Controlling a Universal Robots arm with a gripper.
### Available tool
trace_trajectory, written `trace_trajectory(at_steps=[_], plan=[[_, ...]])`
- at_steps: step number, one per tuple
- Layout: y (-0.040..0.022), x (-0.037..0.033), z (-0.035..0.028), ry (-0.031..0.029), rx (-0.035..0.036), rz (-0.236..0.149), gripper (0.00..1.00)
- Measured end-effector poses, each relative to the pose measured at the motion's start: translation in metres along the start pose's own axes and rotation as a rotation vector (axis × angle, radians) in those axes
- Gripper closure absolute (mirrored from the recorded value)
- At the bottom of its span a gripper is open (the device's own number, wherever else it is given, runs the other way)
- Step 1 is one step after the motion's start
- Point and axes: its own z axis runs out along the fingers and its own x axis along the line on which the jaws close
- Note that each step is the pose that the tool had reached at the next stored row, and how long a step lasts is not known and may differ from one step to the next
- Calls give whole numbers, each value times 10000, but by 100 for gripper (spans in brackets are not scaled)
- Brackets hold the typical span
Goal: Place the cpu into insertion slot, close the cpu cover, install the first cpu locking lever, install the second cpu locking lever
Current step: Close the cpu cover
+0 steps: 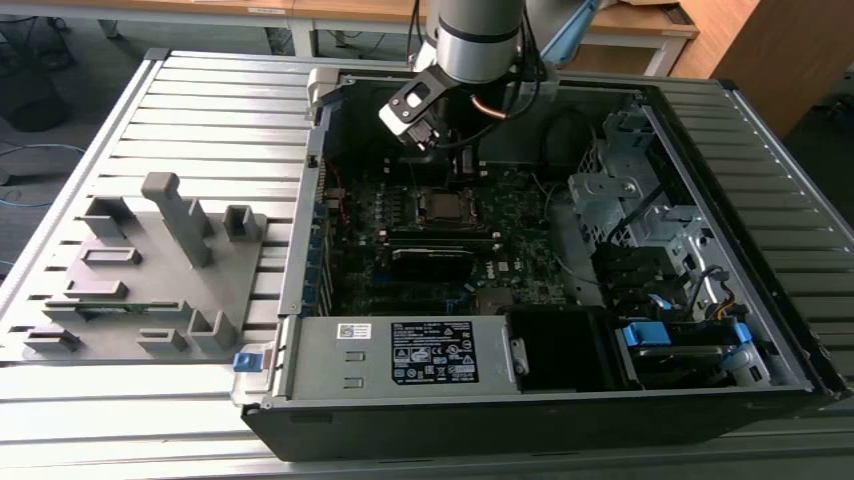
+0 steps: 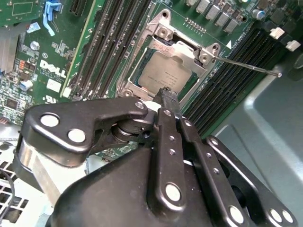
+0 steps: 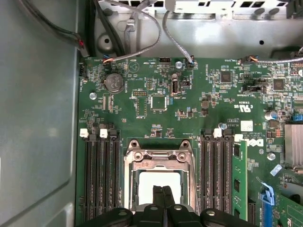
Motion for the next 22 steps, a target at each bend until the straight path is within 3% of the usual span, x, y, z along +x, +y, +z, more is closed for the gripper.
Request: trace_trajectory(at_steps=[7, 14, 20, 22], plan=[[0, -1, 2, 31, 22, -1033, 89], [0, -1, 3, 34, 24, -1118, 89], [-1, -1, 3, 54, 39, -1787, 89], [-1, -1, 3, 55, 39, -1810, 89]])
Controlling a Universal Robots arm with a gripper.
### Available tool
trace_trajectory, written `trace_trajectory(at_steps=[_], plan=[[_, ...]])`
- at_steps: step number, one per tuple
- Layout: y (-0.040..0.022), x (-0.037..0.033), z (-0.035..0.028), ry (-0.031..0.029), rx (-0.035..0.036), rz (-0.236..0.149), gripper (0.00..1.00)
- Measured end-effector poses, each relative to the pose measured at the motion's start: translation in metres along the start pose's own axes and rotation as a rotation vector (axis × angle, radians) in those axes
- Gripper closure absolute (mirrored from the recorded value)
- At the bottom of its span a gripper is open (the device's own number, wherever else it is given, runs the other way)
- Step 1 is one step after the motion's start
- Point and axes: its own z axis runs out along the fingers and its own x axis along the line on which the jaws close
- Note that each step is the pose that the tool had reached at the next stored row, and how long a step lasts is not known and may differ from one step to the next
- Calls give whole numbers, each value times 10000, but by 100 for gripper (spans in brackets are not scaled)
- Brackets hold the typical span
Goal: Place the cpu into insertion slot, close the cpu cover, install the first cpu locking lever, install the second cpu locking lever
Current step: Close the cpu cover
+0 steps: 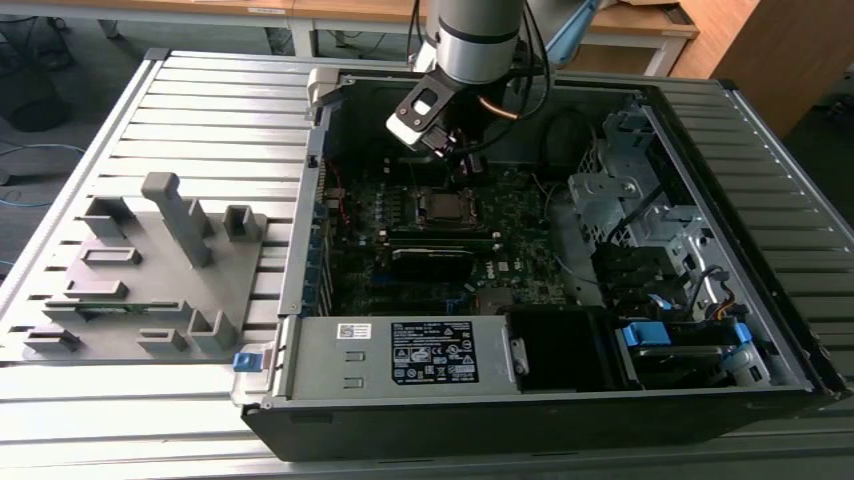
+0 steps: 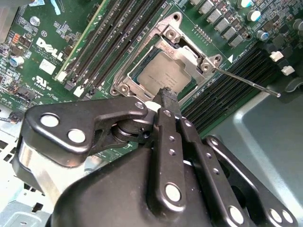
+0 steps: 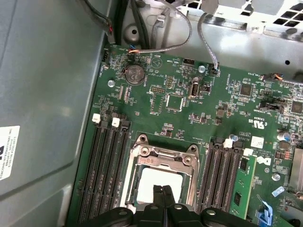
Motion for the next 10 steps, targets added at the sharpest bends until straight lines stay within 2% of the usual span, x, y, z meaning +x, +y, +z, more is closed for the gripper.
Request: trace_trajectory(at_steps=[5, 10], plan=[[0, 0, 0, 3, 3, -106, 89], [0, 0, 0, 23, 17, -765, 89]])
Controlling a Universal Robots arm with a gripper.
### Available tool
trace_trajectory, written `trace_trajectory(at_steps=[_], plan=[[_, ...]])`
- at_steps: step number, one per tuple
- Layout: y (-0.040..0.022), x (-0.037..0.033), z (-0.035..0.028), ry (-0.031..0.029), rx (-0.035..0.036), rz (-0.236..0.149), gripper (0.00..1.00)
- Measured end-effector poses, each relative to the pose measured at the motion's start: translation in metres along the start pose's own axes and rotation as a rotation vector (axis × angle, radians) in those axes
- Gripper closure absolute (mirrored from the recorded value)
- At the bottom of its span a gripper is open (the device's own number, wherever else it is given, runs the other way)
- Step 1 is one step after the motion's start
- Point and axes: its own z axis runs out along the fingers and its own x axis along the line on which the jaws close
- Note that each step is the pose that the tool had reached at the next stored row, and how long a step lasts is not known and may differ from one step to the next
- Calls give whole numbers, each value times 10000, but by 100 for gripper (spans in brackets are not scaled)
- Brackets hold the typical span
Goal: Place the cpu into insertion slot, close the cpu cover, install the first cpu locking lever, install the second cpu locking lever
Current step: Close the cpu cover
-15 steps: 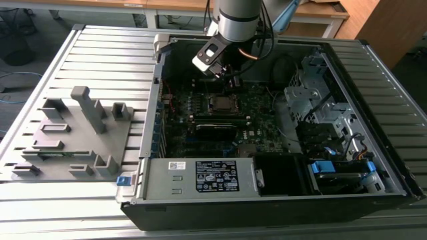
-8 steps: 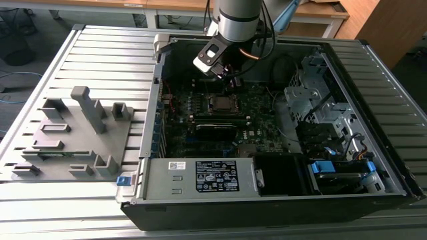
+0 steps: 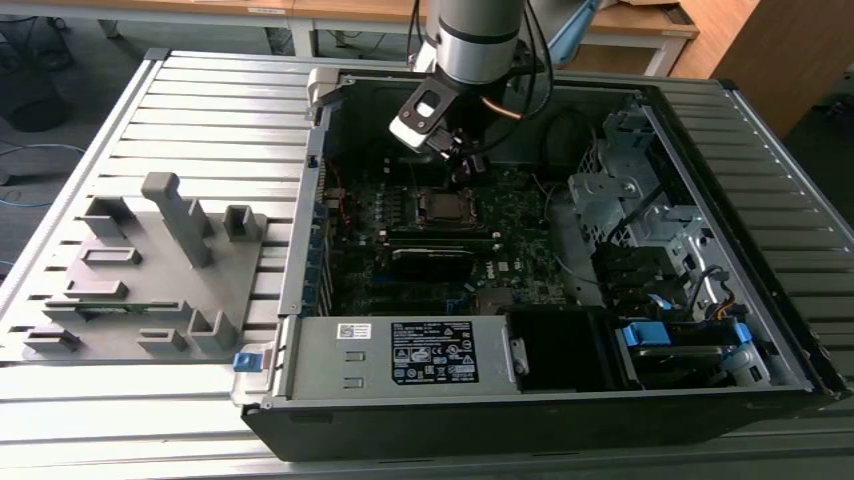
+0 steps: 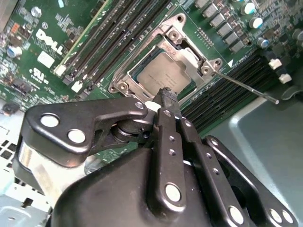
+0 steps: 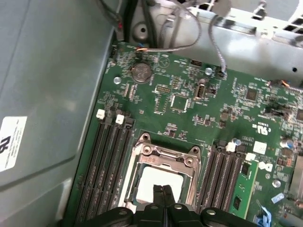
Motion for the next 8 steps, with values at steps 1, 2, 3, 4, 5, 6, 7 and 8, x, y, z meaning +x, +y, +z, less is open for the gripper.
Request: trace_trajectory(at_steps=[1, 2, 3, 4, 5, 6, 7, 8], plan=[[0, 0, 0, 5, 3, -155, 89], [0, 0, 0, 9, 6, -302, 89], [0, 0, 0, 11, 7, -375, 89], [0, 0, 0, 12, 8, -380, 89], [0, 0, 0, 12, 8, -380, 89], [0, 0, 0, 12, 8, -381, 89], [0, 0, 0, 12, 8, -381, 89], [0, 0, 0, 12, 8, -382, 89]])
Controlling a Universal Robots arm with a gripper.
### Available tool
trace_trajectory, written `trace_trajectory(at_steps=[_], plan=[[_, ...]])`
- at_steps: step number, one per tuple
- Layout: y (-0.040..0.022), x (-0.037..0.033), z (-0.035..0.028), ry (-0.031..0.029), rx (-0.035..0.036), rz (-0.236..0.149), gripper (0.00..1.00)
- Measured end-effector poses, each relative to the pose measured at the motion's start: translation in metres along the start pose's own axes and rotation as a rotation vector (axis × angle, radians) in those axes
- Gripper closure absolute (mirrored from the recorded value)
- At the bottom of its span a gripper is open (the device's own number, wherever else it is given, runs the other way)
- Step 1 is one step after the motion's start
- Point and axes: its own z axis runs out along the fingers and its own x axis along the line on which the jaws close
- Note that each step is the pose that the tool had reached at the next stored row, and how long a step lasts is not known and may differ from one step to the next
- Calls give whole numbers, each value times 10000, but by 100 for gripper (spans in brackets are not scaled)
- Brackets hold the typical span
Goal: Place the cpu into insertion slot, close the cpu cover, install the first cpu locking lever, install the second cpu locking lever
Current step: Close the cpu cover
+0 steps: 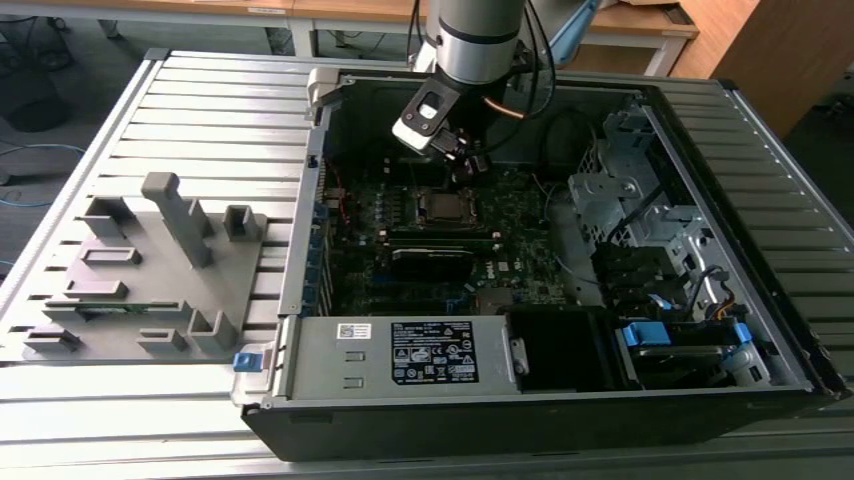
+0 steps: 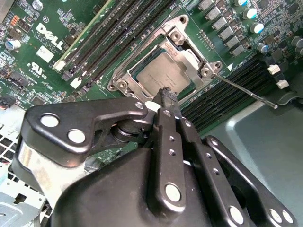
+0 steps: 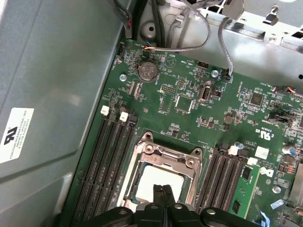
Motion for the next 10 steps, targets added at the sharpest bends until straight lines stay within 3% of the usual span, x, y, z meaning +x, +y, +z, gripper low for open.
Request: trace_trajectory(at_steps=[6, 10], plan=[[0, 0, 1, 12, 9, -421, 89], [0, 0, 1, 13, 9, -436, 89]])
